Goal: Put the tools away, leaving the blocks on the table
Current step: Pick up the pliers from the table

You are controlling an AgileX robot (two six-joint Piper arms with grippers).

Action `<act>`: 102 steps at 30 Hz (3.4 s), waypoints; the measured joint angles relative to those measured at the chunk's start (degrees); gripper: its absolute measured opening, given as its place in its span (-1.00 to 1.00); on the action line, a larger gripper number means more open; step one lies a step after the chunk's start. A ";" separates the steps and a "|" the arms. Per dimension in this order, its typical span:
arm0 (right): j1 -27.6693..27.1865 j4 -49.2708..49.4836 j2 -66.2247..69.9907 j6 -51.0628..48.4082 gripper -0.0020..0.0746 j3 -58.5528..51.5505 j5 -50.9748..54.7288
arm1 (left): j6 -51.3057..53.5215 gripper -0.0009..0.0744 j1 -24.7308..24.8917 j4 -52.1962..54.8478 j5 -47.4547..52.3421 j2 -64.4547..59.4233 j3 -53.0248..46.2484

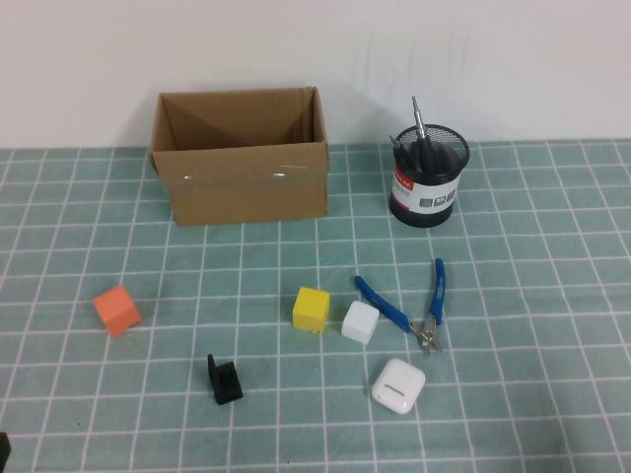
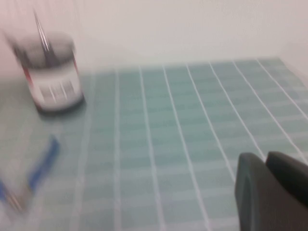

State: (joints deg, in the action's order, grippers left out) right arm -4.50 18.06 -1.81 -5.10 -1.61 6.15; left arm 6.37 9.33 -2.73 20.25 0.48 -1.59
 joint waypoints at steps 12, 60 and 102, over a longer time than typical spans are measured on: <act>0.00 19.05 0.90 1.41 -0.96 1.14 -2.06 | 0.13 -0.98 0.00 0.00 0.00 0.00 0.00; 31.98 -9.63 116.91 -16.71 -0.37 95.76 49.86 | 0.22 -0.98 0.00 0.00 0.00 0.00 0.00; 36.54 -17.65 123.93 -26.37 -0.11 96.59 42.44 | 0.22 -0.98 0.00 0.00 0.00 0.00 0.00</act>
State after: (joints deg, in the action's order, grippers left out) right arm 32.04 0.41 122.12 -31.46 94.98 48.60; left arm 6.59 9.33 -2.73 20.25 0.48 -1.59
